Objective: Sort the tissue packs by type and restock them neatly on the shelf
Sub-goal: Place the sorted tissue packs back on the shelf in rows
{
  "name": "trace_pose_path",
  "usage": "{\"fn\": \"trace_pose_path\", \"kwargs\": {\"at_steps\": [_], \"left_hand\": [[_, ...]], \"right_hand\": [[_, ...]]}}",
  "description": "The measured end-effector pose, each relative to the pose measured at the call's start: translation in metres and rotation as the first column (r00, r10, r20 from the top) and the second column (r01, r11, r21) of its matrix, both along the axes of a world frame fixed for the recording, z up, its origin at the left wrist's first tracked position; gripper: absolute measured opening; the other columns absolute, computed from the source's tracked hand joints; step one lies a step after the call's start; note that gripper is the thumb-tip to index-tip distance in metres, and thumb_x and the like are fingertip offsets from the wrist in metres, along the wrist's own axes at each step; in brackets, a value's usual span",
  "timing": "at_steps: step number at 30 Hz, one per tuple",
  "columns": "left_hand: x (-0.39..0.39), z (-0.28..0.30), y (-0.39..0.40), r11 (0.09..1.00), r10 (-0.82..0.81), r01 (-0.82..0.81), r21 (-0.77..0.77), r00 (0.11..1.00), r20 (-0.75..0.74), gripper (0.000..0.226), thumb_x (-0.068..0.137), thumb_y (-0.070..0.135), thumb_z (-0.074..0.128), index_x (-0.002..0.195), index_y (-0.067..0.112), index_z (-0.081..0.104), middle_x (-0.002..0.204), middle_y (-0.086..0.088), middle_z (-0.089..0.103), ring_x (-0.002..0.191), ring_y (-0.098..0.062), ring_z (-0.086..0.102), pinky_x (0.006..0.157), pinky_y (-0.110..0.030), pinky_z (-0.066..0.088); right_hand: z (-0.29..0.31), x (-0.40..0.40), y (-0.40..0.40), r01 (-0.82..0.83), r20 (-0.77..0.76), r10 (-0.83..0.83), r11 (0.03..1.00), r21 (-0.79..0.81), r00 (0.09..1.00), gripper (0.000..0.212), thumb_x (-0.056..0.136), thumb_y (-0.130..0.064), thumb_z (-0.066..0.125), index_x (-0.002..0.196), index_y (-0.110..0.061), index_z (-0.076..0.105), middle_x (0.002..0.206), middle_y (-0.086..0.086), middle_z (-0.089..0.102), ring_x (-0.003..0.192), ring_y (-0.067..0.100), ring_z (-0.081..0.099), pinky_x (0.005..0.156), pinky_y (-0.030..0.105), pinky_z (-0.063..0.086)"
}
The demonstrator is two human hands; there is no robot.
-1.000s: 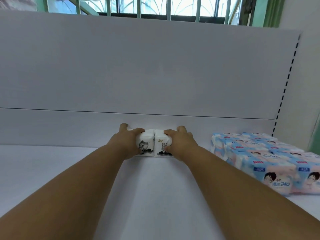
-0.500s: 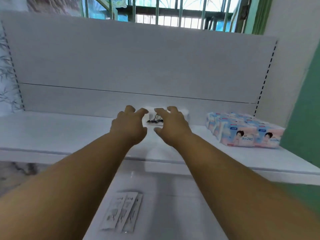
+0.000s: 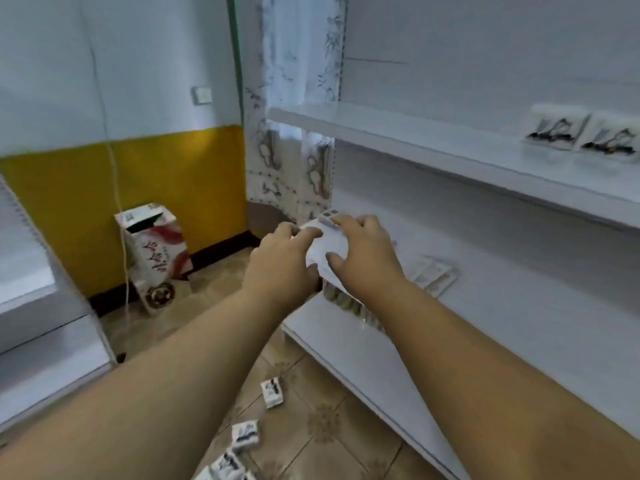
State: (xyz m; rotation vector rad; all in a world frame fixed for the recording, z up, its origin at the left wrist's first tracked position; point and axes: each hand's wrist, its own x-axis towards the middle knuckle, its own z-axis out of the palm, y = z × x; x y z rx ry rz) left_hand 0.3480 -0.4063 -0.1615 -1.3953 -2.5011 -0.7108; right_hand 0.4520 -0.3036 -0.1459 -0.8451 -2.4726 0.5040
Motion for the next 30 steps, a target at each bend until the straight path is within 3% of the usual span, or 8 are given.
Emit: {"fn": "trace_pose_path", "kwargs": {"at_steps": [4,9,15,22,26,28,30], "left_hand": [[-0.035,-0.058,-0.094,0.993,0.108,-0.106,-0.044,0.992,0.070,0.053,0.086,0.026,0.063,0.136,0.035,0.049,0.127,-0.001,0.050,0.110,-0.023,0.052,0.083,-0.035,0.049],[-0.088,-0.157,-0.209,0.965,0.215,-0.177,-0.194,0.956,0.198,0.053,0.088,0.025,0.063,0.138,0.034,0.048,0.124,0.000,0.049,0.107,-0.022,0.052,0.076,-0.029,0.040],[-0.146,-0.316,-0.303,0.900,0.343,-0.192,-0.392,0.866,0.363,0.053,0.086,0.025,0.064,0.137,0.031,0.050,0.125,-0.003,0.051,0.110,-0.029,0.054,0.085,-0.040,0.049],[-0.182,-0.547,-0.336,0.816,0.516,-0.224,-0.533,0.697,0.498,0.053,0.089,0.031,0.059,0.138,0.041,0.043,0.132,0.004,0.047,0.118,-0.022,0.052,0.090,-0.033,0.046],[-0.195,-0.680,-0.331,0.783,0.622,-0.327,-0.530,0.450,0.641,0.040,0.090,0.034,0.061,0.129,0.037,0.051,0.124,0.002,0.055,0.101,-0.020,0.061,0.085,-0.032,0.050],[-0.195,-0.746,-0.325,0.756,0.638,-0.384,-0.530,0.256,0.726,0.040,0.091,0.033,0.063,0.129,0.030,0.049,0.114,0.003,0.058,0.093,-0.020,0.063,0.077,-0.031,0.050],[-0.193,-0.808,-0.318,0.708,0.605,-0.463,-0.533,0.007,0.796,0.051,0.091,0.034,0.065,0.137,0.020,0.044,0.115,0.000,0.055,0.095,-0.021,0.061,0.079,-0.030,0.049]], "right_hand": [[-0.046,-0.046,-0.073,-0.125,0.048,0.127,0.991,-0.039,0.991,0.059,0.088,-0.027,0.066,0.142,-0.033,0.042,0.133,0.003,0.039,0.120,0.025,0.044,0.097,0.043,0.050],[-0.145,-0.114,-0.166,-0.181,0.159,0.216,0.961,-0.209,0.963,0.056,0.086,-0.030,0.068,0.138,-0.031,0.047,0.129,0.001,0.040,0.118,0.022,0.048,0.095,0.042,0.050],[-0.317,-0.180,-0.255,-0.156,0.333,0.326,0.880,-0.448,0.884,0.062,0.086,-0.024,0.068,0.143,-0.030,0.045,0.136,0.005,0.039,0.116,0.023,0.052,0.097,0.029,0.045],[-0.558,-0.228,-0.275,-0.073,0.432,0.379,0.815,-0.575,0.818,0.057,0.086,-0.030,0.071,0.138,-0.030,0.051,0.141,0.005,0.044,0.125,0.023,0.049,0.095,0.028,0.040],[-0.693,-0.244,-0.268,0.002,0.459,0.384,0.766,-0.643,0.801,0.059,0.085,-0.038,0.072,0.139,-0.028,0.051,0.142,0.004,0.048,0.124,0.022,0.053,0.104,0.034,0.043],[-0.757,-0.247,-0.262,0.032,0.490,0.379,0.765,-0.643,0.785,0.059,0.088,-0.038,0.069,0.142,-0.025,0.048,0.143,0.004,0.049,0.126,0.022,0.052,0.107,0.036,0.041],[-0.817,-0.250,-0.257,0.064,0.512,0.382,0.751,-0.657,0.769,0.054,0.094,-0.036,0.061,0.144,-0.019,0.046,0.145,0.006,0.049,0.130,0.023,0.049,0.109,0.035,0.038]]}}
